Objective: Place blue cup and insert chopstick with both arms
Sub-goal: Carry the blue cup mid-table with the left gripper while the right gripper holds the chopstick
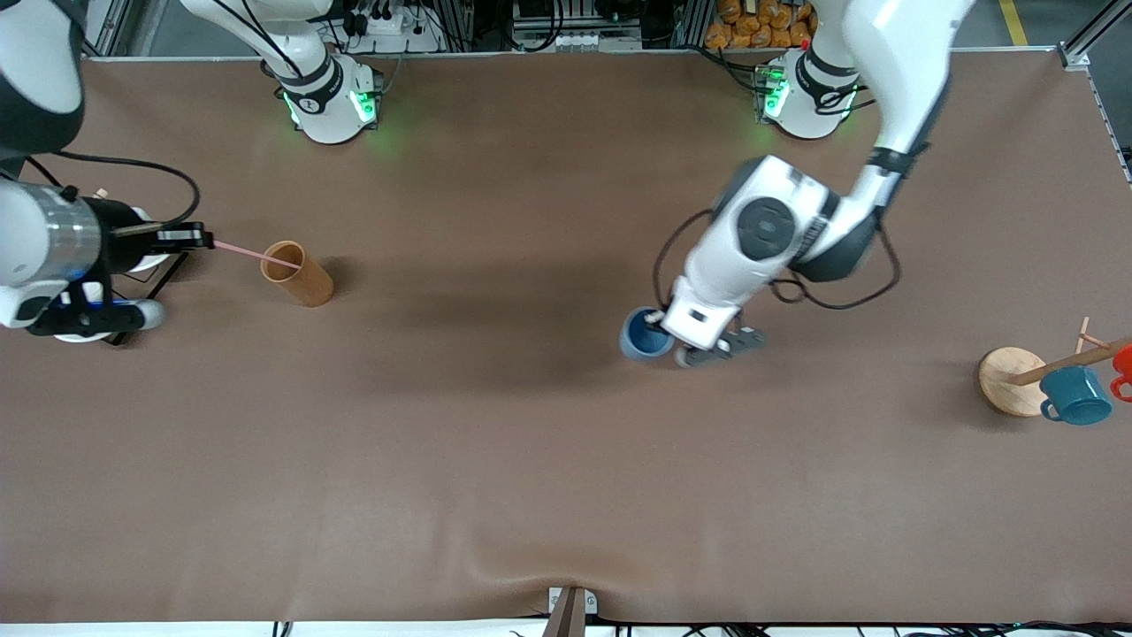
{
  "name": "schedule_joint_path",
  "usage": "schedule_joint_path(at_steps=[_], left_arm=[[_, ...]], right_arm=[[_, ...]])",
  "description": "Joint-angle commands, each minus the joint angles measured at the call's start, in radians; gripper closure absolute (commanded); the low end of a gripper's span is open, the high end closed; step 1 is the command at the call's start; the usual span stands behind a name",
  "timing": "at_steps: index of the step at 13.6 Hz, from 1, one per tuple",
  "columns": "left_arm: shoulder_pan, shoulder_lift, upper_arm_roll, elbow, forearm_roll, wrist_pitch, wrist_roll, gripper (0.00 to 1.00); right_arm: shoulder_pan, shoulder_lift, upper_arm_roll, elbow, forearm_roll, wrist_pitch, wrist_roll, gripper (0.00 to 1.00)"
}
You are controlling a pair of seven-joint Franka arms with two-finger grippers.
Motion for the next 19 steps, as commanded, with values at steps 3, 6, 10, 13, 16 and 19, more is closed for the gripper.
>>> schedule_joint_path(at_steps=[3,6,10,13,16,19], left_arm=[[-0.139,0.074,0.008,0.045,0.142,0.042,-0.283,1.0],[-0.194,0.103,0.008,0.042,0.177,0.077,-0.389,1.0],[-0.246,0.149,0.008,0.045,0.254,0.112,-0.506,1.0],[-0.267,0.163,0.008,0.043,0.318,0.125,-0.601,1.0],[-0.277,0.16,0.007,0.043,0.315,0.125,-0.643,0.24],[-0.271,0.137,0.008,0.046,0.32,0.114,-0.652,0.0]], right_arm=[[-0.014,0.017,0.037,0.004,0.1,0.04,0.212,1.0],[-0.005,0.032,0.037,-0.06,0.226,0.158,0.426,1.0],[0.022,0.032,0.041,-0.18,0.28,0.33,0.544,1.0],[0.039,0.032,0.041,-0.21,0.315,0.364,0.599,1.0],[0.038,0.032,0.041,-0.217,0.318,0.366,0.601,1.0],[0.038,0.032,0.041,-0.231,0.323,0.373,0.603,1.0]])
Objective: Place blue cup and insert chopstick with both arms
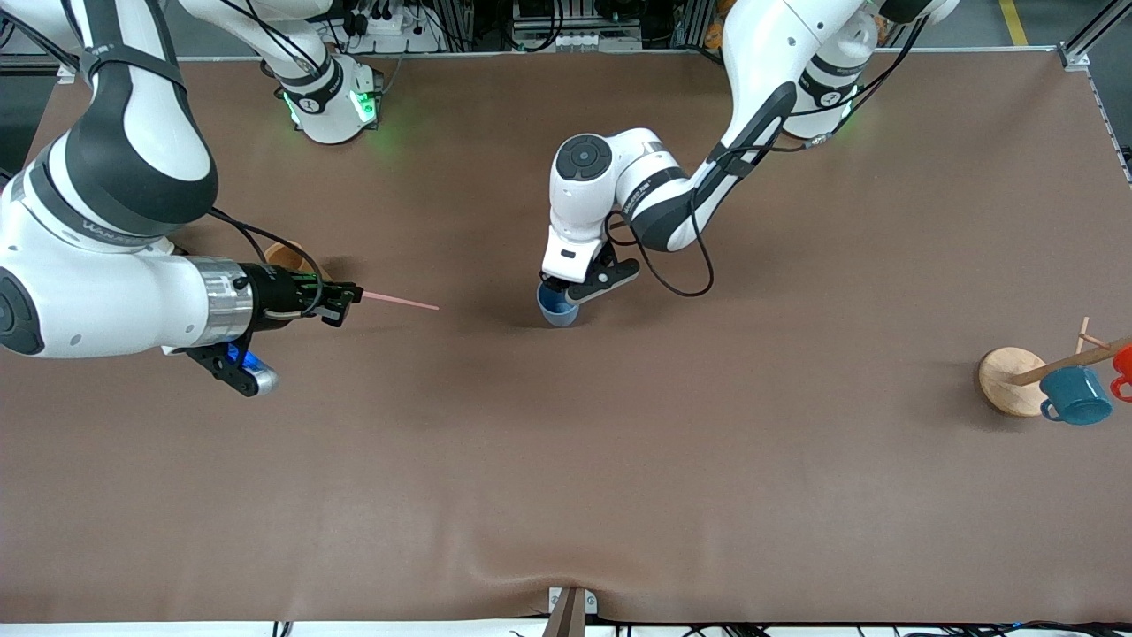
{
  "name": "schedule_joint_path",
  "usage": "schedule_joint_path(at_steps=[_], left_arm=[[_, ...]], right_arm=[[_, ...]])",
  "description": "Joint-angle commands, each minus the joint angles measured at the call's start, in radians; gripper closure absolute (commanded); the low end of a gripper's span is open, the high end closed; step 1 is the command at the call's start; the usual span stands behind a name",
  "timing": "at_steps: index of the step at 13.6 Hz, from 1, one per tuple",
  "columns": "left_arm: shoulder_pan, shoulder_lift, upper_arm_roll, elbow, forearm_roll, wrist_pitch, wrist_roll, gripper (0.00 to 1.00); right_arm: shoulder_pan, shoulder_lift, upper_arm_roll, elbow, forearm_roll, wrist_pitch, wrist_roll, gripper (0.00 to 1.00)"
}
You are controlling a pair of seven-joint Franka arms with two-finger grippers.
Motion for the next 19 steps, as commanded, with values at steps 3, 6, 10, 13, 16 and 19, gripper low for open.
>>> schedule_joint_path(at_steps=[3,6,10,13,16,19], left_arm=[[0.015,-0.118,0.002,0.022,0.019,-0.112,-0.017,0.0],[0.076,-0.246,-0.001,0.024,0.012,-0.222,0.026,0.0],[0.186,-0.35,-0.001,0.058,-0.094,-0.314,0.229,0.0],[0.294,-0.387,-0.001,0.117,-0.178,-0.426,0.461,0.0],[0.409,-0.43,-0.003,0.134,-0.246,-0.491,0.689,0.0],[0.51,-0.453,-0.001,0.145,-0.266,-0.537,0.883,0.0]], right_arm=[[0.003,-0.017,0.005,-0.033,0.059,0.015,0.092,1.0],[0.045,-0.017,0.008,-0.033,0.099,0.057,0.2,1.0],[0.141,-0.017,0.005,-0.073,0.115,0.158,0.347,1.0],[0.209,-0.017,0.005,-0.134,0.115,0.25,0.416,1.0],[0.252,-0.017,0.005,-0.175,0.113,0.342,0.444,1.0],[0.302,-0.017,0.005,-0.235,0.102,0.43,0.456,1.0]])
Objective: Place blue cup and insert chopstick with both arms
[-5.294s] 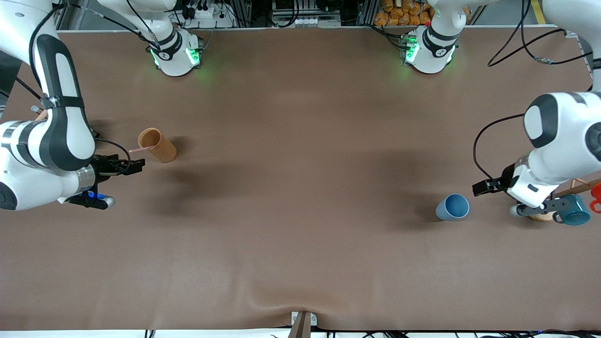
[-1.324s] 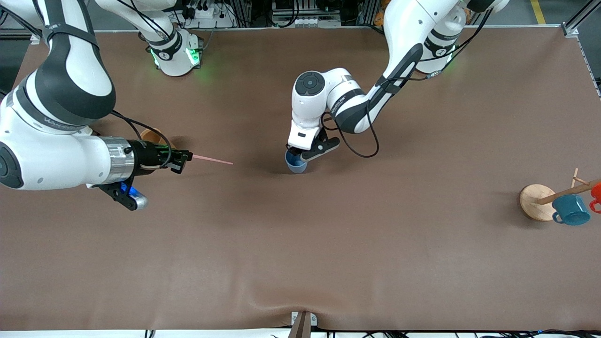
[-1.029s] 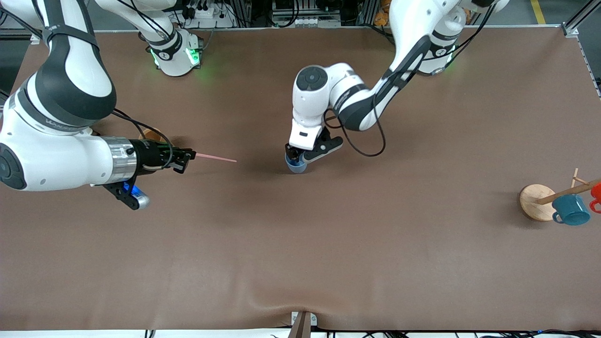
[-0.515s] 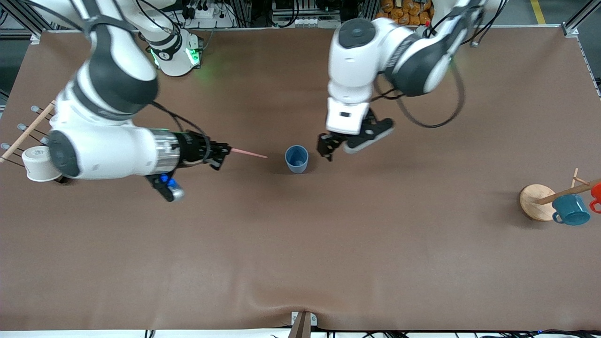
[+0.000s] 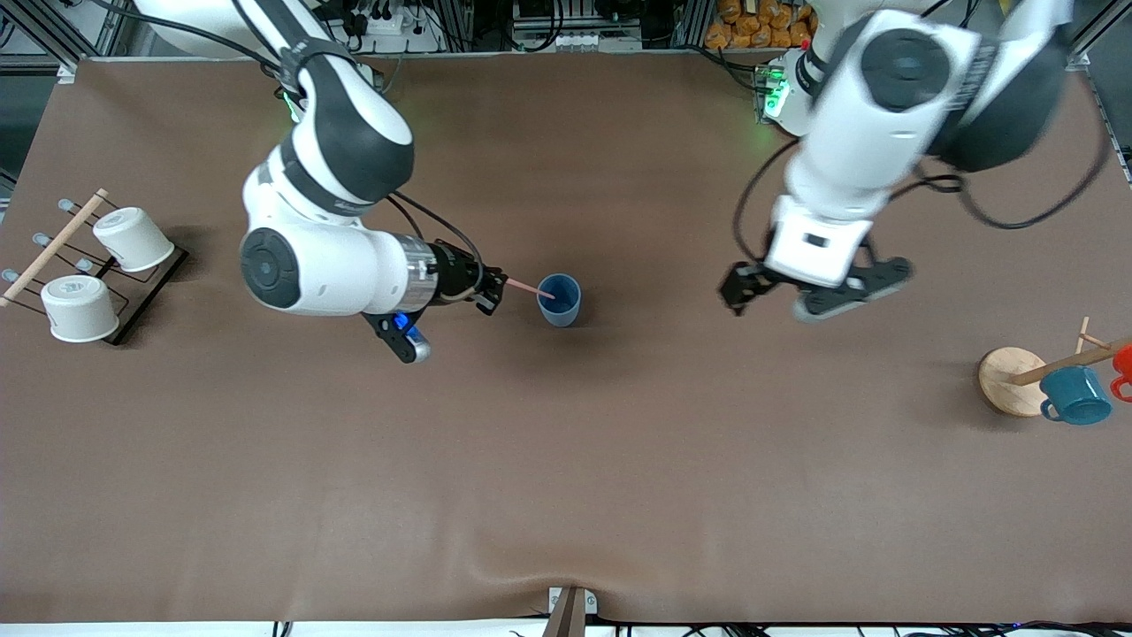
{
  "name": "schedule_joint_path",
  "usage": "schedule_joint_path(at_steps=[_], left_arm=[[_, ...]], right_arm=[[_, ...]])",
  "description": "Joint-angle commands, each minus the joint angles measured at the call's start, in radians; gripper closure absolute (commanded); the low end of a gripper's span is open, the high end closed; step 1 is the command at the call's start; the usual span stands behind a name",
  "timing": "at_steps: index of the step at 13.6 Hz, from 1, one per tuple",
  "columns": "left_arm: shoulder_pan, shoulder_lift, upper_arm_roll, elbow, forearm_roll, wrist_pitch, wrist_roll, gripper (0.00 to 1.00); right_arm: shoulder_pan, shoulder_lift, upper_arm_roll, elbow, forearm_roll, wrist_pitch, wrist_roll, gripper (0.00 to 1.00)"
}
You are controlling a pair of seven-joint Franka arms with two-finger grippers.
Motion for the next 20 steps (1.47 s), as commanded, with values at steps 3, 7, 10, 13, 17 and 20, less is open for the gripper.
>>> schedule_joint_path(at_steps=[3,7,10,13,17,20], left_arm=[[0.107,-0.027,-0.009,0.002,-0.026,-0.059,0.185,0.0],[0.182,-0.065,-0.008,0.007,-0.026,-0.113,0.298,0.0],[0.225,-0.085,-0.003,0.034,-0.024,-0.179,0.422,0.0],[0.23,-0.084,0.006,0.091,-0.021,-0.268,0.492,0.0],[0.207,-0.1,0.07,0.108,-0.027,-0.269,0.622,0.0],[0.033,-0.143,0.277,0.1,-0.038,-0.301,0.688,0.0]], right_arm=[[0.063,-0.016,-0.007,-0.091,-0.002,0.089,0.038,0.01],[0.006,-0.027,-0.01,-0.067,-0.002,0.025,0.026,0.0],[-0.158,-0.029,-0.015,0.046,0.006,-0.231,0.006,0.0],[-0.239,-0.03,-0.048,0.11,-0.087,-0.359,-0.161,0.0],[-0.268,-0.05,-0.131,0.114,-0.209,-0.388,-0.515,0.0],[-0.331,-0.061,-0.159,0.114,-0.284,-0.402,-0.751,0.0]])
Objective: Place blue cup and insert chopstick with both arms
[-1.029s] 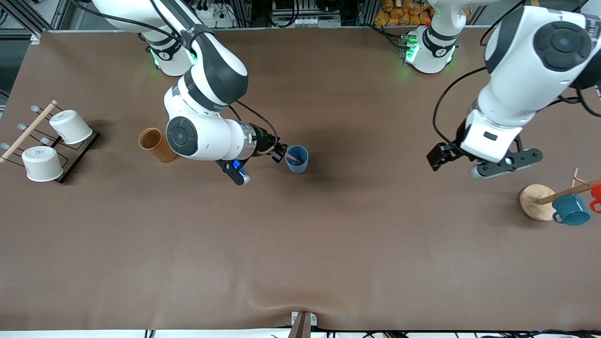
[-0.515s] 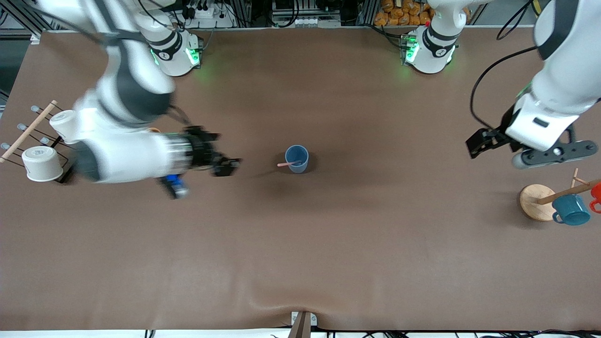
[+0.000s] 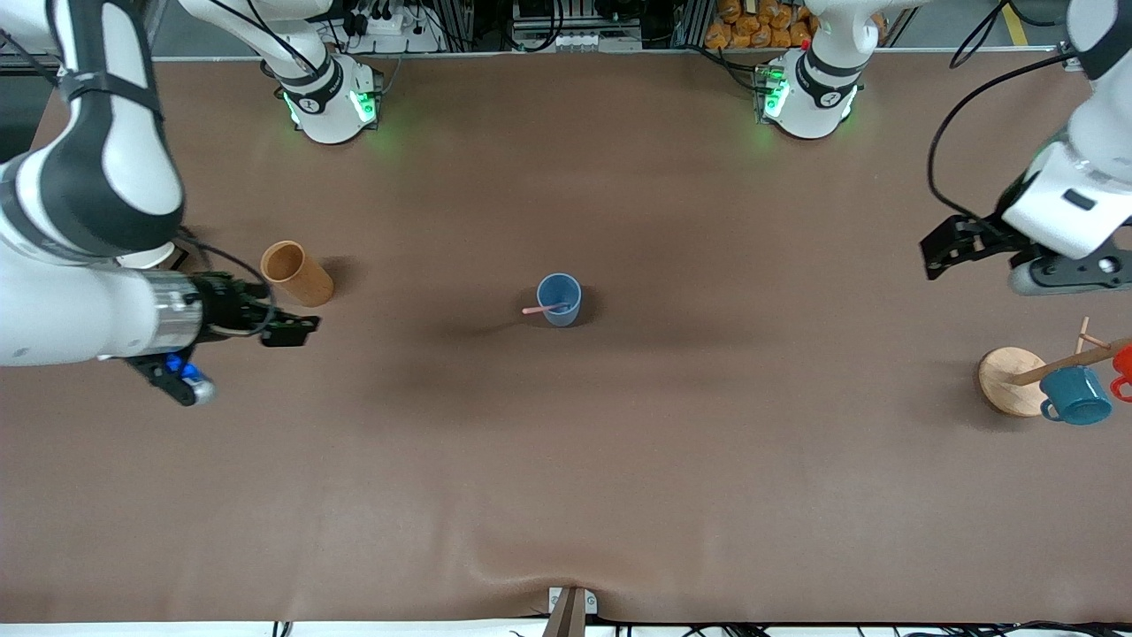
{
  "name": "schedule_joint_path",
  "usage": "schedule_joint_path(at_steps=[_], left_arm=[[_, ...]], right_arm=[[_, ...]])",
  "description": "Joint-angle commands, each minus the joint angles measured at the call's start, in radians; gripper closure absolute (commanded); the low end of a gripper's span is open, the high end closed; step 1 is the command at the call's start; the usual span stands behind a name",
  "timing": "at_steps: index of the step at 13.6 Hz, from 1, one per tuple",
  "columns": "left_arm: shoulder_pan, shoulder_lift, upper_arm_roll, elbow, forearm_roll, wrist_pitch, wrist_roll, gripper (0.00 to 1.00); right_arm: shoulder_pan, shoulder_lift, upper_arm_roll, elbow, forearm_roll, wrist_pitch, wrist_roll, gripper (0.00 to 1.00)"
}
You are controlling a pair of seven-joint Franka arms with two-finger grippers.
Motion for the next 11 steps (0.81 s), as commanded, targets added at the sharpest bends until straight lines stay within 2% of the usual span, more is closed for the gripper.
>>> schedule_joint_path(at_steps=[1,2,5,7,9,11], left_arm=[[-0.106,-0.049,0.127,-0.006,-0.025,-0.064,0.057,0.0],[-0.106,-0.065,0.129,-0.012,-0.03,-0.095,0.066,0.0],[-0.109,-0.107,0.141,-0.056,-0.077,-0.103,0.065,0.0],[-0.114,-0.133,0.144,-0.087,-0.082,-0.104,0.061,0.0],[-0.129,-0.151,0.201,-0.107,-0.12,-0.103,0.063,0.0],[-0.141,-0.155,0.218,-0.108,-0.126,-0.106,0.063,0.0]], right_arm=[[-0.052,-0.033,-0.003,0.002,-0.106,-0.02,-0.21,0.0],[-0.066,-0.05,-0.005,0.001,-0.14,-0.02,-0.286,0.0],[-0.141,-0.113,-0.003,-0.001,-0.168,-0.013,-0.497,0.0],[-0.146,-0.191,-0.003,-0.04,-0.208,-0.009,-0.553,0.0],[-0.149,-0.316,-0.002,-0.178,-0.206,0.055,-0.552,0.0],[-0.147,-0.448,-0.002,-0.351,-0.206,0.157,-0.552,0.0]])
